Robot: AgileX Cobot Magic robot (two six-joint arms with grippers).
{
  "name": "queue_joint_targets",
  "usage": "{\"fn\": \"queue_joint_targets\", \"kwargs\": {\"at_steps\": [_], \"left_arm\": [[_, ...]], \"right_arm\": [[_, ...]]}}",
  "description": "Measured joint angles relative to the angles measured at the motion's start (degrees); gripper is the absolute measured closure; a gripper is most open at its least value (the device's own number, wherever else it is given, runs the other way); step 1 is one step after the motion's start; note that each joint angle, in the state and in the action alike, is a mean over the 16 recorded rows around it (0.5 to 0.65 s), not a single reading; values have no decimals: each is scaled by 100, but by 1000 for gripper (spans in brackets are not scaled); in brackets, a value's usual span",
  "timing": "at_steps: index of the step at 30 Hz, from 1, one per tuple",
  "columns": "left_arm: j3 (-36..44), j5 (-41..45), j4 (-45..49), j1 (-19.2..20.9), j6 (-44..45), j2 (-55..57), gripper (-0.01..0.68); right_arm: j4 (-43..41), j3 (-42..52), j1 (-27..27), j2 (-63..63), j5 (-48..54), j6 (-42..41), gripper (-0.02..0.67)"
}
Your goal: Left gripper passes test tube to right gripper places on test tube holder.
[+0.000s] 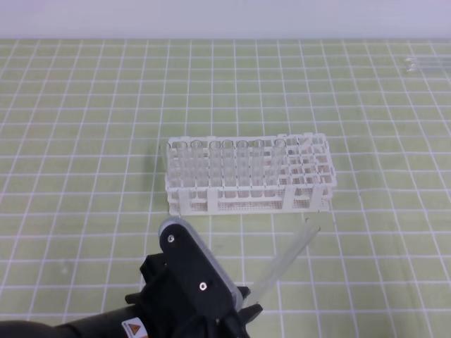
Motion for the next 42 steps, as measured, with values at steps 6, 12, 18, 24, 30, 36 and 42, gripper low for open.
{"fn": "queue_joint_targets", "kwargs": {"at_steps": [6, 12, 18, 24, 30, 36, 42], "left_arm": [[-1, -107, 13, -2, -115, 7, 646], [-1, -267, 14, -2, -203, 7, 641], [-2, -466, 14, -2, -214, 5, 641], [0, -632, 16, 1, -214, -2, 663], [1, -830, 16, 1, -215, 38, 675], [-24, -1083, 19, -1, -215, 227, 663], [-164, -1366, 23, -2, -214, 572, 641]], "right_arm": [[1147, -163, 0, 349, 982, -1990, 656], [1731, -662, 0, 1302, 1969, -3912, 572], [1730, -1432, 0, 2753, 3084, -5135, 422], [1718, -2156, 0, 4132, 4120, -6003, 289], [1708, -2531, 0, 5062, 4866, -6553, 240], [1703, -2638, 0, 5484, 5153, -6882, 235], [1702, -2653, 0, 5582, 5190, -7068, 234]]}}
